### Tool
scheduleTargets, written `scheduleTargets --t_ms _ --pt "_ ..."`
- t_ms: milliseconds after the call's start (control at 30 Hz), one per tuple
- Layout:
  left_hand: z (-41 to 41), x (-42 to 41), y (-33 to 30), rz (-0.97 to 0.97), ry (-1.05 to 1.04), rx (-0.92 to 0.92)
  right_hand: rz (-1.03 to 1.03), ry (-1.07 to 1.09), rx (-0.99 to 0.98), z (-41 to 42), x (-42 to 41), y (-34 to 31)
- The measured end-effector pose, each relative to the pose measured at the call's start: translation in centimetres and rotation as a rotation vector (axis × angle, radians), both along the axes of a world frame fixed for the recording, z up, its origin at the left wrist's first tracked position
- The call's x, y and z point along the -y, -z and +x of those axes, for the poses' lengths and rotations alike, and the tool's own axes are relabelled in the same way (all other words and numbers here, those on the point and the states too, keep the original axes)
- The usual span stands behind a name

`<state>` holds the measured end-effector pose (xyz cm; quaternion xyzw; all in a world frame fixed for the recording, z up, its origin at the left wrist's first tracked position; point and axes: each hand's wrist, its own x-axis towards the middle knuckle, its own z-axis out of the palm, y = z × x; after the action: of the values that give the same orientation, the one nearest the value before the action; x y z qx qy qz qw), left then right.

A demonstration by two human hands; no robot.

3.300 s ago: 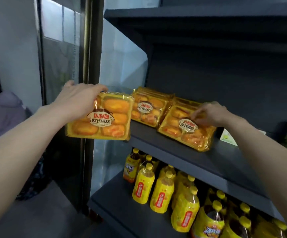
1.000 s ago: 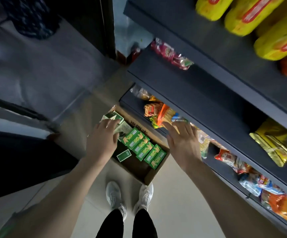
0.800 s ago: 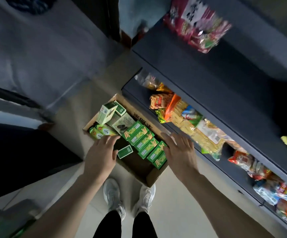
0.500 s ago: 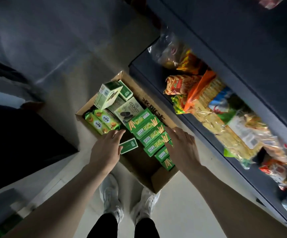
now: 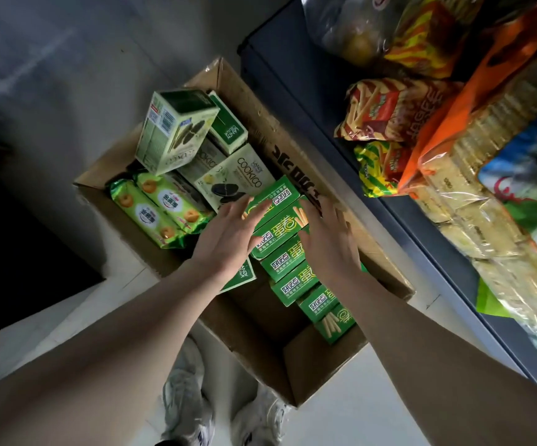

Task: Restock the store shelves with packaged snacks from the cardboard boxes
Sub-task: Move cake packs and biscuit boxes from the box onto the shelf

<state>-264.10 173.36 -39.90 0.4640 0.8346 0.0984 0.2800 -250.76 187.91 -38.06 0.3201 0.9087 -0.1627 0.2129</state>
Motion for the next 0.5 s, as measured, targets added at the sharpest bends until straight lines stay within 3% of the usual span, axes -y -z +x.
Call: scheduleTargets --t_ms 133,300,500 --pt "-0.6 -0.3 1.7 -0.063 0.082 -0.057 -0.077 -0.016 0.025 0.2 0.3 1.5" --pt "-2.2 0.6 2.7 -0.087 0.18 -0.176 -0.001 -0.031 -0.028 -0.2 0.8 1.9" --pt "-2.8 1.0 3.5 -0.133 0.136 -0.125 -0.011 -0.072 0.005 -0.4 0.6 2.2"
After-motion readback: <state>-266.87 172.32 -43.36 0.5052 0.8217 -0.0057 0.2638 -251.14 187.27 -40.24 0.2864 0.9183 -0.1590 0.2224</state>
